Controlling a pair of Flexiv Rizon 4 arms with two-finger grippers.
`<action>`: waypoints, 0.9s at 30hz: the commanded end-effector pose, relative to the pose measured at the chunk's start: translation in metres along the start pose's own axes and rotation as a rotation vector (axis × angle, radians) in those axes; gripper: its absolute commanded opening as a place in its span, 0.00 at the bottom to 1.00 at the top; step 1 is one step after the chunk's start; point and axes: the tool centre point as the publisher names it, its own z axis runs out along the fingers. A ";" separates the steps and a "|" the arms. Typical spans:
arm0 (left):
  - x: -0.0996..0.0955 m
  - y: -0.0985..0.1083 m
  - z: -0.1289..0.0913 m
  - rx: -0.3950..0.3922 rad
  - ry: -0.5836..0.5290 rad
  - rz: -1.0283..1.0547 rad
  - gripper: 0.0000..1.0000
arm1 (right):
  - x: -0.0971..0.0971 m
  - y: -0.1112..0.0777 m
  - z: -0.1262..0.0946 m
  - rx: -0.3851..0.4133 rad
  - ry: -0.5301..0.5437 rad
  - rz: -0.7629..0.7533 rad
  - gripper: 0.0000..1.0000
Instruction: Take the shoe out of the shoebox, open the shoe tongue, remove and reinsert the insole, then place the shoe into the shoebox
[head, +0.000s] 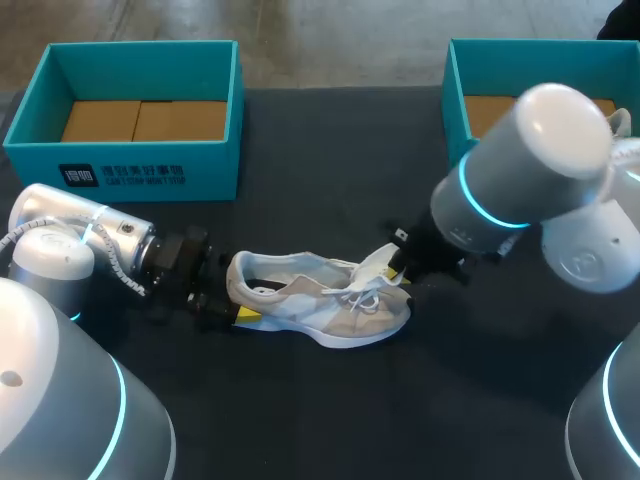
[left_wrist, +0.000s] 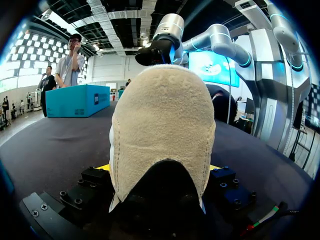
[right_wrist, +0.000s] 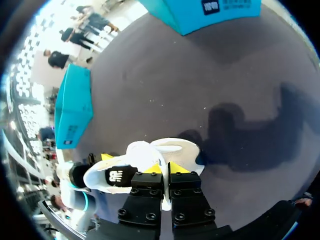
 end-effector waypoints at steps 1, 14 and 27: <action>0.001 0.004 -0.002 -0.002 -0.001 0.001 0.00 | -0.008 0.005 0.002 0.006 0.100 0.205 0.00; 0.001 0.004 -0.002 -0.002 -0.001 0.001 0.00 | 0.010 0.000 -0.020 0.000 0.068 0.120 1.00; 0.001 0.004 -0.002 -0.002 -0.001 0.001 0.00 | 0.056 -0.022 -0.074 -0.057 -0.095 -0.046 1.00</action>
